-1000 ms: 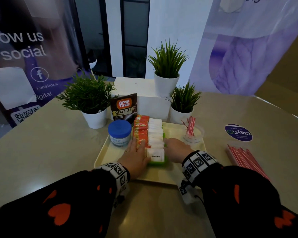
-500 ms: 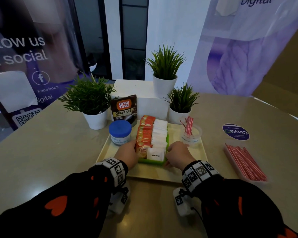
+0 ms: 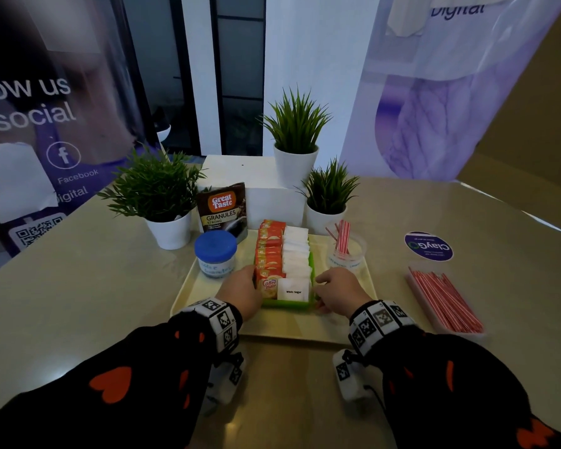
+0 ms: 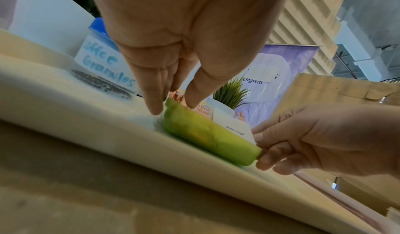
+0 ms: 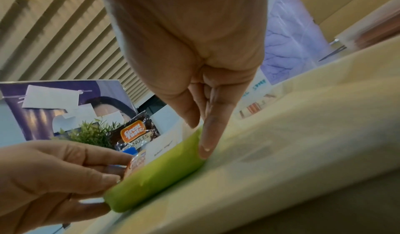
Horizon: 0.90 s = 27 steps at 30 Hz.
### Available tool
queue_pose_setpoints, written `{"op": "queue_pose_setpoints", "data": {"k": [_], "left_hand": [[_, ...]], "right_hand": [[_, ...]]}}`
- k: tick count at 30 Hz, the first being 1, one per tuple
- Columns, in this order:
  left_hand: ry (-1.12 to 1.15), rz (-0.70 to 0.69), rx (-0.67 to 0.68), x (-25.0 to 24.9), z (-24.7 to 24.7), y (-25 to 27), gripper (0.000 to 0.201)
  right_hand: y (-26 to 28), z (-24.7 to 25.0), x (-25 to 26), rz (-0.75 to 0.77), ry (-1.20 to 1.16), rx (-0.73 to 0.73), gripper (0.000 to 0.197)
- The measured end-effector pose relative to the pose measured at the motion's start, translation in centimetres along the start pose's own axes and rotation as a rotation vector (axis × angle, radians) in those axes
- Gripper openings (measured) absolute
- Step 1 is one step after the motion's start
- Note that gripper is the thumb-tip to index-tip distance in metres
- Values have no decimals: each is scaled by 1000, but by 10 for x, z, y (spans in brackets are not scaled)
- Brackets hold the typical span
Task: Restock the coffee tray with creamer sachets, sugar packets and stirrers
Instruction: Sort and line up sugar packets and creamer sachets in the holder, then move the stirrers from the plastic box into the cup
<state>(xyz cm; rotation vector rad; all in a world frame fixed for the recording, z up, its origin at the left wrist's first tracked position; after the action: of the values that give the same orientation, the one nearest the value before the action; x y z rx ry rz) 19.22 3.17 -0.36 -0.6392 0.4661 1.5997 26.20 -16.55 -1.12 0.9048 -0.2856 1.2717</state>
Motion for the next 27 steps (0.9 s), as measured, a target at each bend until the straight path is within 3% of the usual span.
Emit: {"op": "queue_pose_setpoints", "data": {"k": [2, 5, 8, 15, 20, 23, 27], "left_hand": [[27, -20, -52, -10, 2, 4, 50], [-10, -69, -99, -28, 1, 4, 63], [-17, -176, -68, -54, -11, 2, 59], [83, -335, 45, -128, -78, -4, 51], [124, -372, 174, -178, -139, -5, 56], [97, -378, 257, -201, -171, -6, 61], [1, -463, 400, -229, -199, -3, 52]], "right_hand": [[2, 8, -7, 8, -65, -5, 29], [8, 26, -21, 53, -122, -47, 20], [15, 49, -39, 110, -173, -102, 8], [27, 129, -102, 107, -259, -322, 2], [30, 177, -159, -10, -426, -484, 13], [28, 196, -188, -111, -354, -506, 18], [11, 196, -215, -166, -286, -464, 35]]}}
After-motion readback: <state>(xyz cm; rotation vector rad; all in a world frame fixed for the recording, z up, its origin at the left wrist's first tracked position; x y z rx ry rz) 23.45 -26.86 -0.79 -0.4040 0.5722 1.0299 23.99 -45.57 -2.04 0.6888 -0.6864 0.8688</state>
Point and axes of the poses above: each hand's wrist, its own y-axis away from the middle knuckle, its own z-axis out of the back of the hand, x = y × z, the point moved 3 cm from there along -y, towards the middle knuckle, and after that the axes turned 13 degrees about -z, right-handed, at the moved point
